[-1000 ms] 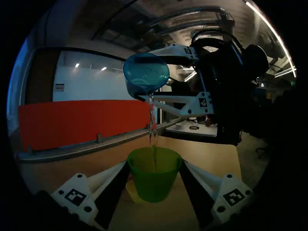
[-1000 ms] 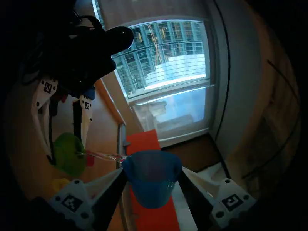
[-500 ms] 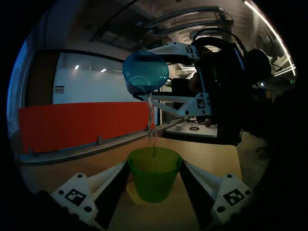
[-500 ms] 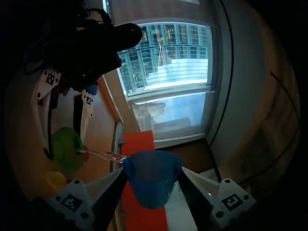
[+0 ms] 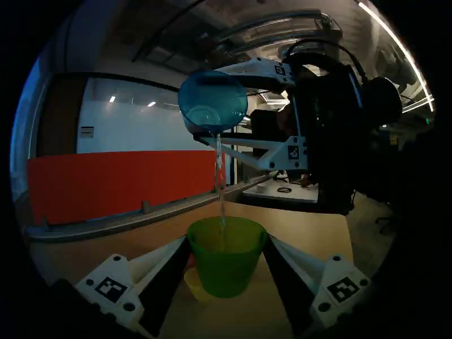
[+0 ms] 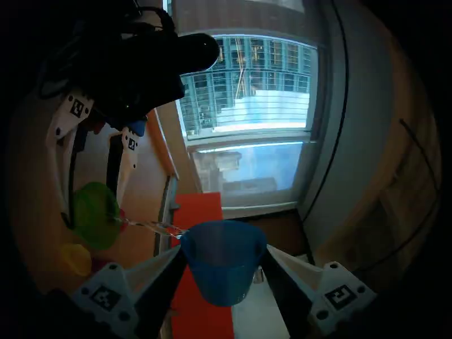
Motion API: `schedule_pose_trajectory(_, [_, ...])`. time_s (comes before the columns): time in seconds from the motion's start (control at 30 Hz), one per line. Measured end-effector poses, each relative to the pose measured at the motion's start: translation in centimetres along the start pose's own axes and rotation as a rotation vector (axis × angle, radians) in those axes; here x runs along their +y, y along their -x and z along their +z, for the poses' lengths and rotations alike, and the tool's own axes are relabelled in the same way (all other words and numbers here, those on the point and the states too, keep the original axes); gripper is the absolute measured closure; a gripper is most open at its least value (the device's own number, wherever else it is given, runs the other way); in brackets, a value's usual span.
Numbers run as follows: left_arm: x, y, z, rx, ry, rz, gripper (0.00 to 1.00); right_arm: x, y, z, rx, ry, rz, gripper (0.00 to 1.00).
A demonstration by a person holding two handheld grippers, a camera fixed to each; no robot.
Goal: Pour water
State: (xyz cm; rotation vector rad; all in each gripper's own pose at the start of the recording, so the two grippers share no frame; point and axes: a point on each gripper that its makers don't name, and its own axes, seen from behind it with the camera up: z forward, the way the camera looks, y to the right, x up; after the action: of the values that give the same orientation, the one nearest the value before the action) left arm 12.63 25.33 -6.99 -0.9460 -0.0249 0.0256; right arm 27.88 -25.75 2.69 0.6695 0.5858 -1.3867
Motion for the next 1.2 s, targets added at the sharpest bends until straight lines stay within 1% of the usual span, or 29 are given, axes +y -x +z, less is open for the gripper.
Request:
schedule_pose_trajectory(0.2, [-0.1,0.0,0.1,0.002,-0.002,-0.002,0.13,0.1,-0.3,0.2,0.000,0.005,-0.052,0.11])
schedule_pose_trajectory(0.97, [-0.3,-0.1,0.1,0.009,-0.005,-0.009,0.13,0.1,-2.3,0.7,0.014,0.020,-0.192,0.11])
schedule_pose_trajectory(1.07, [-0.4,-0.2,0.1,0.011,-0.007,-0.011,0.13,0.0,-2.4,0.7,0.016,0.019,-0.196,0.11])
schedule_pose_trajectory(1.2, [-0.4,-0.2,0.0,0.012,-0.007,-0.013,0.13,-0.1,-2.5,0.7,0.020,0.017,-0.184,0.11])
